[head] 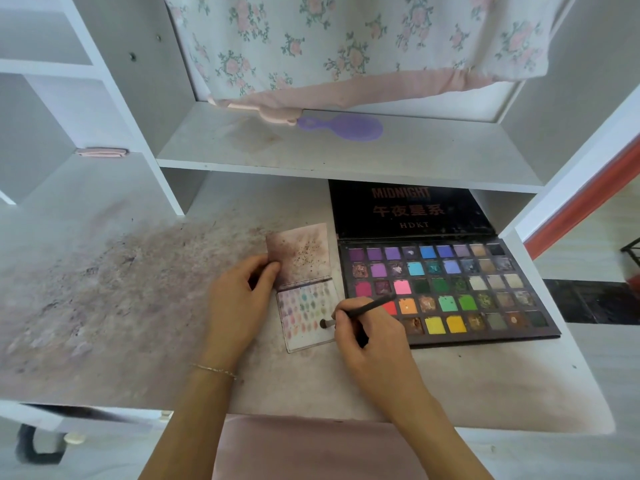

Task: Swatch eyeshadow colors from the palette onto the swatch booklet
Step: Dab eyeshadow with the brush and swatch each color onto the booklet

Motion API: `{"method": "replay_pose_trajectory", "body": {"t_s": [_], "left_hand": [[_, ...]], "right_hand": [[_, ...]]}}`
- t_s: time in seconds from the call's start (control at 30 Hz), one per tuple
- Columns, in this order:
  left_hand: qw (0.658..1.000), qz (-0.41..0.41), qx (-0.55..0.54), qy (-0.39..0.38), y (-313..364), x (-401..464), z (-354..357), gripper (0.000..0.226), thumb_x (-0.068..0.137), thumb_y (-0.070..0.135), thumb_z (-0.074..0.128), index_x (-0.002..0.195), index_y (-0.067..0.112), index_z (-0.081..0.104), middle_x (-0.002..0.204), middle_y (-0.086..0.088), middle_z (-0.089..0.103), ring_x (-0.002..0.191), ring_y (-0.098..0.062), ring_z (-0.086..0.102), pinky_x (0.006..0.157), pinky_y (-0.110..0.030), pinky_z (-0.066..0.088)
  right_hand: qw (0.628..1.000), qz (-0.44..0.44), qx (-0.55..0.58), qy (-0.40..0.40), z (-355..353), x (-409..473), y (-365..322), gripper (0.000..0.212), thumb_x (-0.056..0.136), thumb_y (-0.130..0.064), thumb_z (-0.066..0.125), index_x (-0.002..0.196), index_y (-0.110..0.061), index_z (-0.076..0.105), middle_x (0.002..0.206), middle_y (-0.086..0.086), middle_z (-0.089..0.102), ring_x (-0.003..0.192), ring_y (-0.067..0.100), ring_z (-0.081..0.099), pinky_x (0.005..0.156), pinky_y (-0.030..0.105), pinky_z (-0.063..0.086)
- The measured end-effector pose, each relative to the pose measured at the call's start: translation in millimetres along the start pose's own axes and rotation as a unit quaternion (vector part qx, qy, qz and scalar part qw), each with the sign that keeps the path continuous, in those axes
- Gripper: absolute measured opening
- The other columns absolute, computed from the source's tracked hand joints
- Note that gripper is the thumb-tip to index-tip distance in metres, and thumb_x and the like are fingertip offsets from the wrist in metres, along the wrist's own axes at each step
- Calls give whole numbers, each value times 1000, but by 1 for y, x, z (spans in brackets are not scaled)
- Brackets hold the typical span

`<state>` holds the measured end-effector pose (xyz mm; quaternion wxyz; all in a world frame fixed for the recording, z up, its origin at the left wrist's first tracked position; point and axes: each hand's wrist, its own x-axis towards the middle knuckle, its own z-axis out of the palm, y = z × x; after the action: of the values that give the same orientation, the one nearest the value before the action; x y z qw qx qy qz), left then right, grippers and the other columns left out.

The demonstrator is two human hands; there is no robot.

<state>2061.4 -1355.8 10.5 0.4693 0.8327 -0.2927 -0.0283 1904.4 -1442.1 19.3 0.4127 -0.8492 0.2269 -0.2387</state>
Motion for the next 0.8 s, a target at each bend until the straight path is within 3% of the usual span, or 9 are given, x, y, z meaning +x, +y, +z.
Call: {"method": "replay_pose_trajectory", "body": {"t_s": [0.47, 0.63, 0.8], "left_hand": [[1000, 7, 1, 8, 4, -1, -1, 14, 88, 18, 56, 95, 16, 69, 76, 15, 61, 72, 4, 56, 64, -12, 40], [1000, 4, -5, 1, 3, -2, -2, 16, 89, 20, 55, 97, 17, 69, 78, 14, 62, 74, 3, 56, 66, -14, 41], [1000, 9, -9, 9, 4, -1, -2, 13, 88, 17, 57, 93, 15, 69, 74, 14, 61, 72, 1, 56, 67, -18, 44]], "right_hand": [[1000, -7, 4, 18, 1, -1, 0, 8, 83, -26, 46, 83, -26, 54, 75, -7, 59, 71, 9, 55, 61, 21, 46], [993, -23, 75, 89, -5, -2, -3, 10, 86, -25, 44, 85, -32, 51, 76, -16, 54, 70, 2, 54, 59, 6, 40], [985, -5, 89, 149, -22, -6, 7, 17, 86, -15, 47, 90, -27, 57, 82, -6, 60, 76, 1, 56, 63, 6, 42]]}}
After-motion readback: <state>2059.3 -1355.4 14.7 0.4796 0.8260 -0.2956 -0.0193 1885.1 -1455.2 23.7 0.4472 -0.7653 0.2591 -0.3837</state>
